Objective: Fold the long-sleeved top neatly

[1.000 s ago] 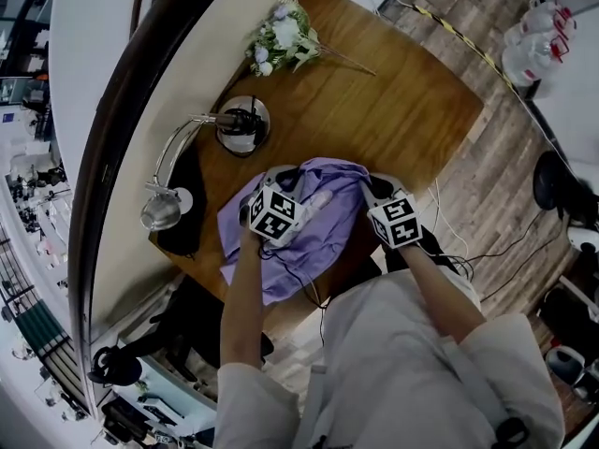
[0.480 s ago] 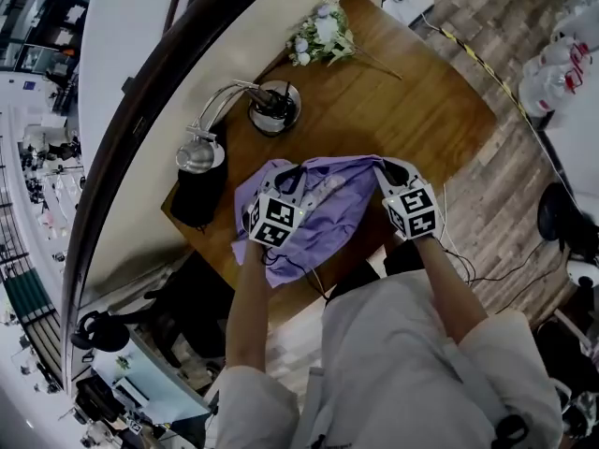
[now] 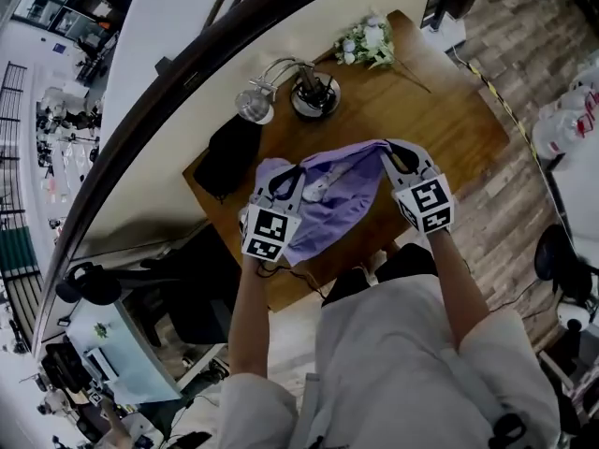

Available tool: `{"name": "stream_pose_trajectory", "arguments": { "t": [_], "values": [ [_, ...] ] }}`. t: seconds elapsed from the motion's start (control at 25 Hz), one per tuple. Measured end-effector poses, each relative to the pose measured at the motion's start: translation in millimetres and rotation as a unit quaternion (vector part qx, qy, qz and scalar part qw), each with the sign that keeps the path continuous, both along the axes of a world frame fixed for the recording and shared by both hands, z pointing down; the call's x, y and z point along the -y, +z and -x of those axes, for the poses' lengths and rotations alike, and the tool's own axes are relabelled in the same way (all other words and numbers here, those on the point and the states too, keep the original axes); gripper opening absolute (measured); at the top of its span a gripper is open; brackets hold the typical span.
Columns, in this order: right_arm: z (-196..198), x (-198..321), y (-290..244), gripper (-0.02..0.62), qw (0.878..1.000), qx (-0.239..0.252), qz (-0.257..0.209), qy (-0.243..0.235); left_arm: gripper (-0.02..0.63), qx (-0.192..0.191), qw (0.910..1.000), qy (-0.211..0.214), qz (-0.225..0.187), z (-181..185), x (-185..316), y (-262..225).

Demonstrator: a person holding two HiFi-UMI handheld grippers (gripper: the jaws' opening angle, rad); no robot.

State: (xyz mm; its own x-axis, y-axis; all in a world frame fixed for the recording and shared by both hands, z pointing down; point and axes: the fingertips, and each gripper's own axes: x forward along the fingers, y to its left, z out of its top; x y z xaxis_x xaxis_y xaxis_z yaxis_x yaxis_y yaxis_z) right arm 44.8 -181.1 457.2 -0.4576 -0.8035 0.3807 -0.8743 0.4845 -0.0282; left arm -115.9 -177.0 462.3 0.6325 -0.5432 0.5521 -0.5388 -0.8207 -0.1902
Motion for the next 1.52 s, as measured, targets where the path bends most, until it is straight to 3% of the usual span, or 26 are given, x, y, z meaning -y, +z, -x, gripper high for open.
{"name": "stream_pose_trajectory", "arguments": {
  "t": [0.28, 0.48, 0.64, 0.8, 1.12, 1.52],
  "values": [
    [56, -22, -69, 0.038, 0.994, -0.035, -0.067, -0.082, 0.043, -0.034, 0.9946, -0.063, -0.075, 56, -32, -65],
    [83, -35, -126, 0.038, 0.984, -0.044, -0.12, -0.124, 0.043, -0.067, 0.9831, -0.109, -0.131, 84, -53, -124],
    [96, -42, -165, 0.044, 0.975, -0.052, -0.15, -0.154, 0.043, -0.062, 0.9755, -0.135, -0.162, 97, -71, -164],
    [101, -47, -201, 0.044, 0.96, -0.057, -0.189, -0.199, 0.043, -0.064, 0.9623, -0.173, -0.2, 102, -86, -207],
    [65, -84, -250, 0.052, 0.933, -0.072, -0.234, -0.262, 0.043, -0.054, 0.9363, -0.221, -0.268, 68, -138, -267],
    [-1, -151, -283, 0.052, 0.907, -0.074, -0.286, -0.3, 0.043, -0.028, 0.9162, -0.252, -0.31, 0, -218, -297]
  ]
}}
